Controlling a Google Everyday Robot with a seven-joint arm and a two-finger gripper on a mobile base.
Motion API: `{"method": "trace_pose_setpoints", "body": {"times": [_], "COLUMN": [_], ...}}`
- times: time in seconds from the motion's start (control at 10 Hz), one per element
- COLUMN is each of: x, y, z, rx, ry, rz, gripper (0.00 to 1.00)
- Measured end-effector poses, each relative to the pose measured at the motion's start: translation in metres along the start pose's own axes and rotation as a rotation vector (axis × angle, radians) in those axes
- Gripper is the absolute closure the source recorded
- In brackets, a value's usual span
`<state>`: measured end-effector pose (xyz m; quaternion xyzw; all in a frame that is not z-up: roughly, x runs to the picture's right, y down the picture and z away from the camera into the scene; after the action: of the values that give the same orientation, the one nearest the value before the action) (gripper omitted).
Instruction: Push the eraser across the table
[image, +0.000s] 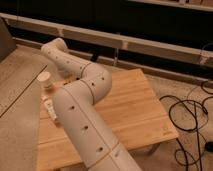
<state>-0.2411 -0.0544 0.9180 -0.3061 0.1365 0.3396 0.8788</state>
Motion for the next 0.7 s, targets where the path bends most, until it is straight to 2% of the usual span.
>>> {"method": "trace_pose_setpoints", "body": {"times": [0.1,0.2,0.3,0.5,0.6,0.7], "x": [-0.022,-0.038,-0.058,-0.075,-0.080,-0.081], "y": [0.010,0.020,0.035,0.051,0.057,0.059], "z": [-0.013,-0.024,-0.042,-0.066,-0.073,-0.074], "rx": [-0.045,-0.078,-0.116,-0.141,-0.146,-0.147], "ry": [-0.103,-0.189,-0.311,-0.441,-0.477,-0.482], "rz": [-0.076,-0.152,-0.267,-0.382,-0.412,-0.419], "gripper": [0.88,0.88,0.88,0.88,0.88,0.88]}}
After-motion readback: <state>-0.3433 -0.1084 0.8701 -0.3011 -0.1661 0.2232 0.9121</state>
